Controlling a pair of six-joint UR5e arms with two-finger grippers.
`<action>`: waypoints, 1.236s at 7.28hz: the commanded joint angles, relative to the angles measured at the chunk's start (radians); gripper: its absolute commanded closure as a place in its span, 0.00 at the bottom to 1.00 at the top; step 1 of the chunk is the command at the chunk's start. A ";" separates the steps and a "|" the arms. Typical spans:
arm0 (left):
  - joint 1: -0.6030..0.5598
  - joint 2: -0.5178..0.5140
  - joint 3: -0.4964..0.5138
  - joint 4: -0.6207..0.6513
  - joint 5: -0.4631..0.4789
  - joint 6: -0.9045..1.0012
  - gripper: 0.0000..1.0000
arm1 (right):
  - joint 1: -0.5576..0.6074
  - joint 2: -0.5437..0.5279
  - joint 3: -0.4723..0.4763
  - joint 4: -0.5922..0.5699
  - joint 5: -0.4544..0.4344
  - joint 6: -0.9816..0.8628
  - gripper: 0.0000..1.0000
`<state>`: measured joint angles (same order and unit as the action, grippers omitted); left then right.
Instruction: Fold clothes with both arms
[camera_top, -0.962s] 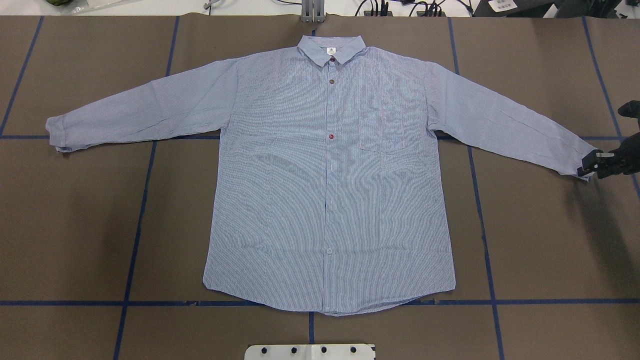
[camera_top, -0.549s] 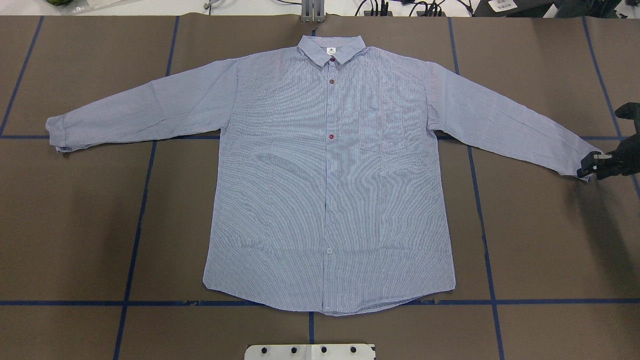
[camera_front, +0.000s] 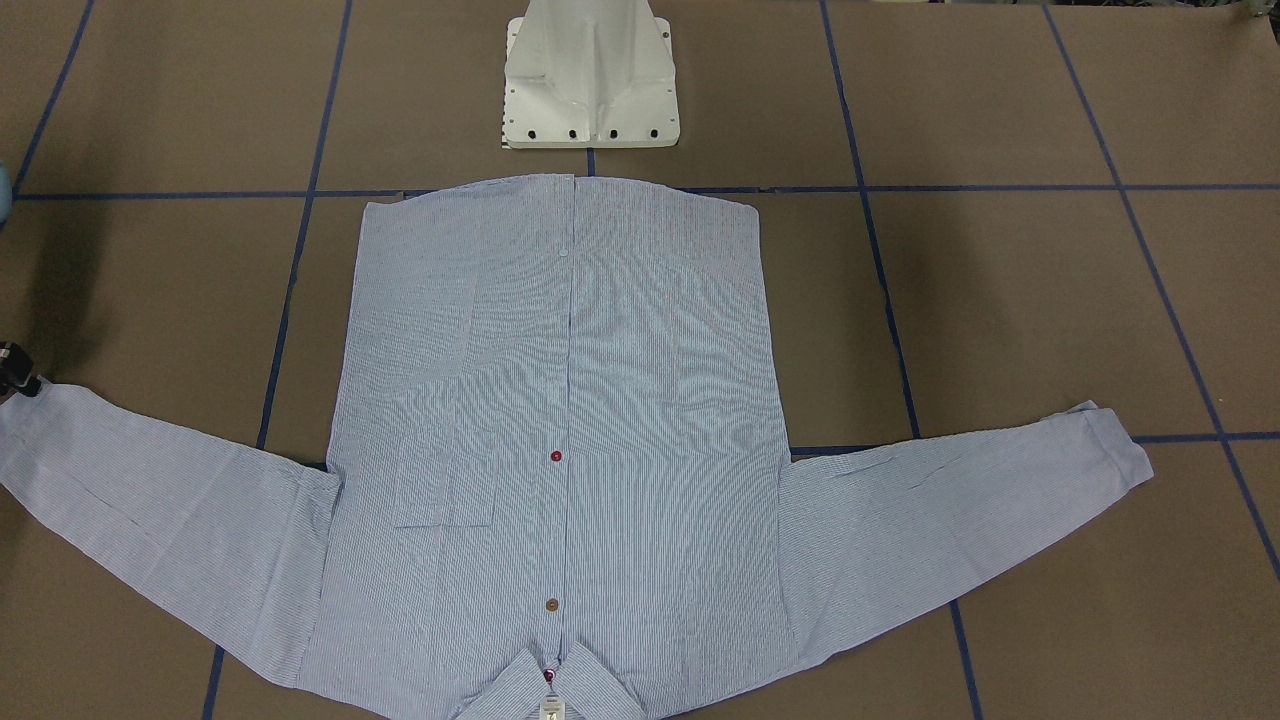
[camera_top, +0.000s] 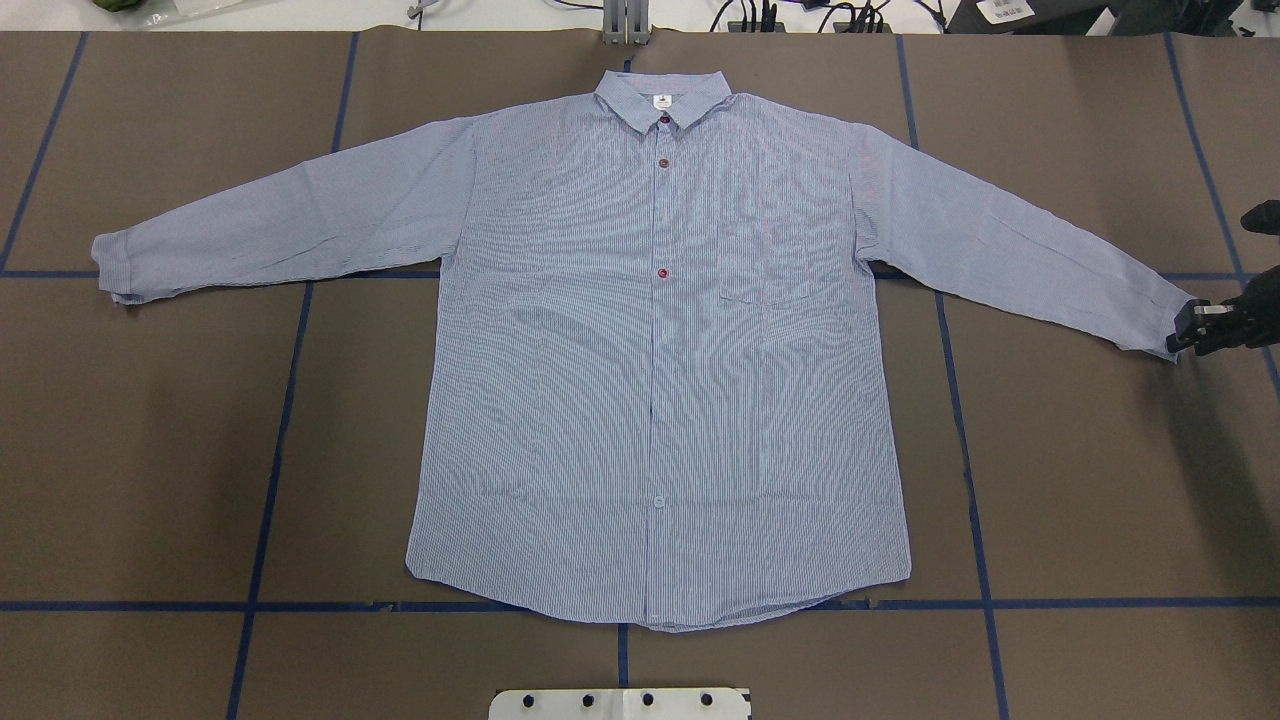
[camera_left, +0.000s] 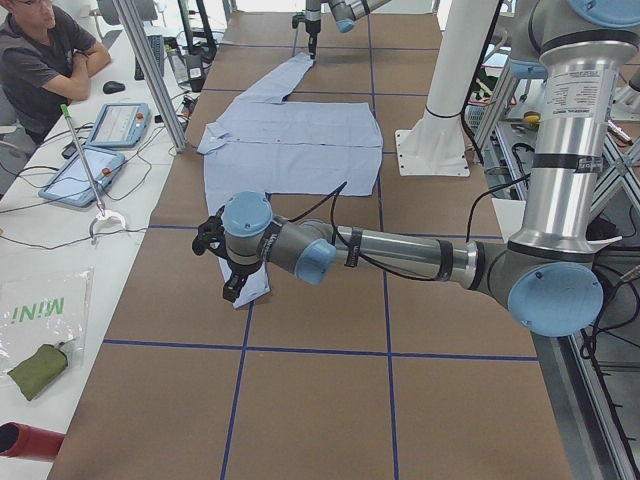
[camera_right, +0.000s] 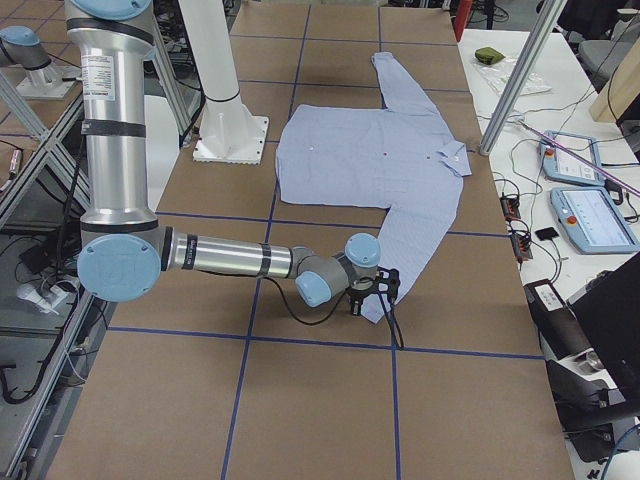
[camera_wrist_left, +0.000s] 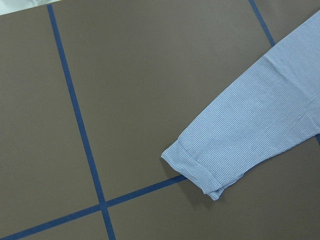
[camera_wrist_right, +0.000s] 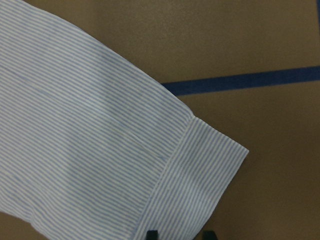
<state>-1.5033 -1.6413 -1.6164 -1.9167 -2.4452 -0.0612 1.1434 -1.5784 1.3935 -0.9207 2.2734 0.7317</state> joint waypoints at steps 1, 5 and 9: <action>0.000 0.000 -0.002 -0.001 0.000 0.000 0.00 | -0.002 0.000 -0.002 -0.001 0.000 0.000 0.59; 0.000 0.000 -0.016 -0.001 0.000 -0.012 0.00 | -0.016 0.002 -0.002 -0.013 -0.005 0.000 0.59; 0.000 0.000 -0.022 0.001 0.000 -0.014 0.00 | -0.008 0.003 0.001 -0.024 -0.005 0.000 0.79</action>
<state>-1.5033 -1.6414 -1.6367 -1.9160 -2.4452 -0.0746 1.1261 -1.5765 1.3930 -0.9444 2.2677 0.7317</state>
